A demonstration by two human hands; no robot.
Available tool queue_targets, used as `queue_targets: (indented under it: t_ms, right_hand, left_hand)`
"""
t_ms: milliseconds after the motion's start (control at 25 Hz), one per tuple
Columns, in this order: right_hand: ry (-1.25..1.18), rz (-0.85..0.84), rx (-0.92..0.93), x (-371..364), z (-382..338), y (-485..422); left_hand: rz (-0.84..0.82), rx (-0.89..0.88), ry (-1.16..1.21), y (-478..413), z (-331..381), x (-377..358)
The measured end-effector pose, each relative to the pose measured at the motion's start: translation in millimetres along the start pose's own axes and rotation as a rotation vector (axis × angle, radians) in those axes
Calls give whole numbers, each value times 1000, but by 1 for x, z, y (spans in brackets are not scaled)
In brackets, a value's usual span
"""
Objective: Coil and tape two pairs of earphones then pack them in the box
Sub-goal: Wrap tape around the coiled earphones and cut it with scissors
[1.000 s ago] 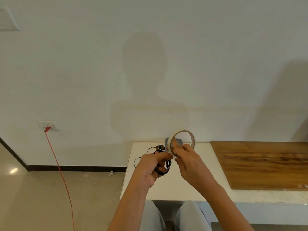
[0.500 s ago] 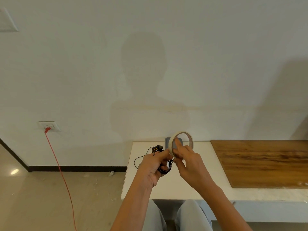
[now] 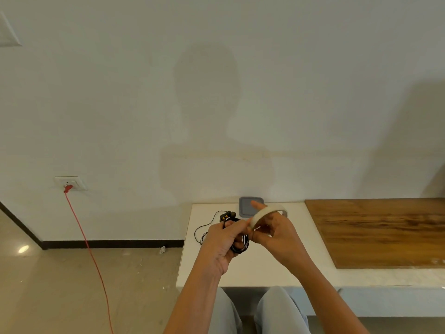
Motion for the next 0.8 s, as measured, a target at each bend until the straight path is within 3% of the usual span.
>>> queue_targets:
  t_ms: [120,280,560,800]
  right_hand:
    - [-208,-56,-29,6,-1,1]
    - [-284,16,-94,6,2,-2]
    - [-683,139,-380,16,14,-8]
    - [-92,-58,-354,-4,18,10]
  left_hand:
    - [-29,4,14,0,1,0]
    - [-16,27,18,-4,-3,3]
    - [-1,71,78,-5,-8,9]
    - [-12,26,71,-4,3,-1]
Point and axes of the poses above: each hand's wrist, its own y-axis away from the middle knuckle, its own x-axis out of the back of the hand, z = x × y, the point moved 2 cm from there along -y, towards the middle knuckle, and after that the axes turned 2 degrees about y, right-handed, at the moved point
